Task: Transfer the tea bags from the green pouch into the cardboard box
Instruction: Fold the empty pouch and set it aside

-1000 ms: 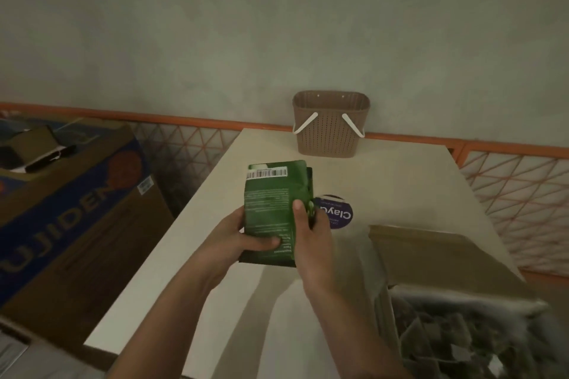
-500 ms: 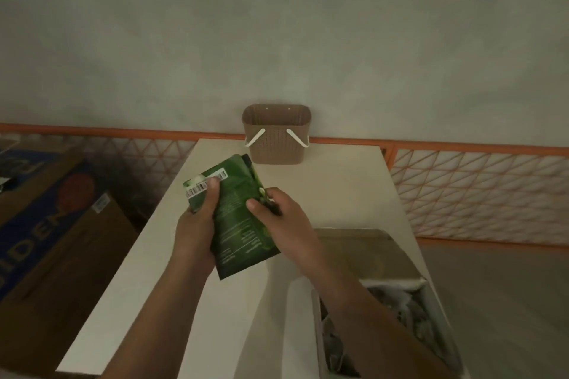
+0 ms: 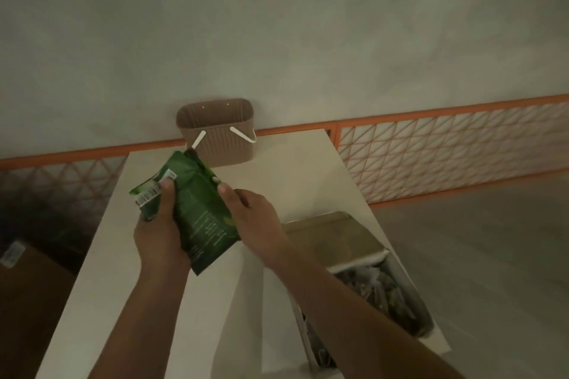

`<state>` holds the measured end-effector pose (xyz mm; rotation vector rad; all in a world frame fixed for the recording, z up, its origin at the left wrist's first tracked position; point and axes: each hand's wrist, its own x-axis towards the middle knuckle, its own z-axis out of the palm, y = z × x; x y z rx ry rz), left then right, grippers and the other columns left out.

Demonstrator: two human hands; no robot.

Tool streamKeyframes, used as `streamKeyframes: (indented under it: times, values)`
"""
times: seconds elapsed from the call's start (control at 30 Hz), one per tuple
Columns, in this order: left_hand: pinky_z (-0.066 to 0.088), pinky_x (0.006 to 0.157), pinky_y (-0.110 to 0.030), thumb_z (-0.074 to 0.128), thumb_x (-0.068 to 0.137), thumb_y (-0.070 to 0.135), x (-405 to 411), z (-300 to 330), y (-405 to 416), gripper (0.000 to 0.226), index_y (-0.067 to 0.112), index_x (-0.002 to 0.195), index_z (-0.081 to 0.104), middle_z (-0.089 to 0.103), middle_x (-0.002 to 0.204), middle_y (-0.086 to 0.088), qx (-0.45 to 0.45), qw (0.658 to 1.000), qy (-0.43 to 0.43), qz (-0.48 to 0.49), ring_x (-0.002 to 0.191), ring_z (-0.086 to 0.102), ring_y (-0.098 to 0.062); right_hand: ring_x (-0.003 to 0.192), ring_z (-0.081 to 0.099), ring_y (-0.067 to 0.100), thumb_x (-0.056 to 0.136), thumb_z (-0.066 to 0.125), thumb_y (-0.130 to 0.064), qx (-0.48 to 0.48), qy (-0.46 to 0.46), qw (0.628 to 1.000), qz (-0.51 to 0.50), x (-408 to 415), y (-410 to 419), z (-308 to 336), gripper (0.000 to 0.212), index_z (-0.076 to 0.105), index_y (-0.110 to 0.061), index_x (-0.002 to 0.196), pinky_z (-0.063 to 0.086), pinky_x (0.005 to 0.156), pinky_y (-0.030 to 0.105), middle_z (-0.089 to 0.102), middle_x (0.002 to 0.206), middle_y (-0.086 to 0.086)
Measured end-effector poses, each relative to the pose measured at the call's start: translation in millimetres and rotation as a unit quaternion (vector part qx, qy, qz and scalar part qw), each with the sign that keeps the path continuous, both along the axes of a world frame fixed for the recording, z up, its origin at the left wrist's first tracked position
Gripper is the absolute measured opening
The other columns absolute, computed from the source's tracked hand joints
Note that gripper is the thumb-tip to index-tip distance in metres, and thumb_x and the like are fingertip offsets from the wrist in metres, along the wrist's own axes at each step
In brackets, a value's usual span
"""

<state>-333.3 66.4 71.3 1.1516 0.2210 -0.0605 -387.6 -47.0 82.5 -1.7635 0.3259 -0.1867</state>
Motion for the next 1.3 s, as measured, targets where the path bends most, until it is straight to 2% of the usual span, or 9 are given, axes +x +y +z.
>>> streamKeyframes:
  times: [0.2, 0.4, 0.5, 0.63, 0.77, 0.9, 1.07, 1.17, 1.3]
  values:
    - [0.061, 0.087, -0.044, 0.058, 0.097, 0.052, 25, -4, -15, 0.053, 0.018, 0.138, 0.057, 0.071, 0.127, -0.002, -0.096, 0.995, 0.004, -0.034, 0.113, 0.07, -0.022, 0.1, 0.068, 0.029, 0.082, 0.073, -0.042, 0.142, 0.016, 0.989, -0.041, 6, -12, -14, 0.034, 0.059, -0.02, 0.104, 0.055, 0.091, 0.049, 0.07, 0.109, 0.008]
    - [0.062, 0.08, -0.04, 0.06, 0.096, 0.038, 27, -5, -60, 0.049, 0.011, 0.136, 0.057, 0.071, 0.127, -0.008, -0.121, 0.983, 0.012, -0.135, 0.113, 0.07, -0.025, 0.1, 0.066, 0.024, 0.094, 0.061, -0.027, 0.206, -0.031, 0.97, -0.122, -7, -61, -10, 0.035, 0.055, -0.006, 0.121, 0.061, 0.076, 0.034, 0.067, 0.112, 0.007]
    - [0.062, 0.086, -0.041, 0.065, 0.092, 0.024, 28, -15, -75, 0.047, 0.01, 0.137, 0.058, 0.069, 0.13, -0.011, -0.096, 0.975, 0.004, -0.199, 0.117, 0.068, -0.026, 0.1, 0.067, 0.021, 0.092, 0.062, -0.026, 0.217, -0.039, 0.959, -0.176, -22, -92, -6, 0.031, 0.059, -0.008, 0.117, 0.059, 0.075, 0.029, 0.069, 0.107, 0.003]
    - [0.058, 0.092, -0.038, 0.074, 0.076, 0.018, 21, -24, -84, 0.045, 0.015, 0.12, 0.068, 0.076, 0.115, -0.004, 0.017, 0.958, -0.005, -0.285, 0.11, 0.071, -0.023, 0.099, 0.069, 0.021, 0.088, 0.067, -0.034, 0.22, -0.039, 0.945, -0.238, -41, -128, -11, 0.04, 0.064, -0.012, 0.122, 0.057, 0.088, 0.042, 0.072, 0.109, 0.005]
    - [0.059, 0.078, -0.032, 0.072, 0.085, 0.009, 8, -31, -105, 0.025, 0.016, 0.109, 0.07, 0.079, 0.101, -0.003, 0.096, 0.935, 0.0, -0.341, 0.096, 0.074, -0.021, 0.095, 0.071, 0.026, 0.091, 0.065, -0.028, 0.183, -0.047, 0.947, -0.261, -59, -162, -14, 0.023, 0.072, -0.013, 0.107, 0.056, 0.088, 0.05, 0.074, 0.1, 0.008]
    - [0.051, 0.081, -0.036, 0.06, 0.095, 0.028, -29, -34, -150, 0.015, 0.019, 0.104, 0.068, 0.073, 0.095, -0.004, 0.116, 0.941, 0.039, -0.315, 0.098, 0.066, -0.027, 0.095, 0.071, 0.025, 0.093, 0.062, -0.025, 0.139, -0.047, 0.955, -0.259, -85, -197, -18, 0.021, 0.074, -0.015, 0.107, 0.056, 0.089, 0.047, 0.075, 0.097, 0.008]
    - [0.054, 0.097, -0.045, 0.03, 0.087, 0.085, -92, -41, -213, 0.056, 0.041, 0.103, 0.062, 0.069, 0.105, -0.001, 0.247, 0.941, 0.022, -0.229, 0.101, 0.067, -0.024, 0.089, 0.071, 0.022, 0.094, 0.061, -0.026, 0.085, -0.035, 0.969, -0.228, -135, -253, -24, 0.023, 0.074, -0.013, 0.107, 0.058, 0.084, 0.043, 0.075, 0.089, 0.004]
    - [0.055, 0.064, -0.021, 0.034, 0.102, 0.061, -138, -46, -258, 0.043, 0.028, 0.11, 0.059, 0.067, 0.095, 0.006, 0.2, 0.962, -0.022, -0.184, 0.089, 0.067, -0.011, 0.076, 0.068, 0.013, 0.096, 0.057, -0.027, 0.032, -0.031, 0.976, -0.212, -176, -292, -24, 0.024, 0.073, -0.013, 0.104, 0.055, 0.07, 0.03, 0.07, 0.076, -0.003]
    - [0.052, 0.066, -0.027, 0.04, 0.104, 0.051, -195, -53, -316, 0.045, 0.013, 0.123, 0.056, 0.067, 0.1, 0.003, 0.173, 0.973, -0.019, -0.152, 0.094, 0.069, -0.017, 0.074, 0.066, 0.023, 0.098, 0.052, -0.032, -0.025, -0.007, 0.982, -0.186, -230, -344, -23, 0.028, 0.07, -0.011, 0.095, 0.054, 0.068, 0.036, 0.068, 0.078, 0.01]
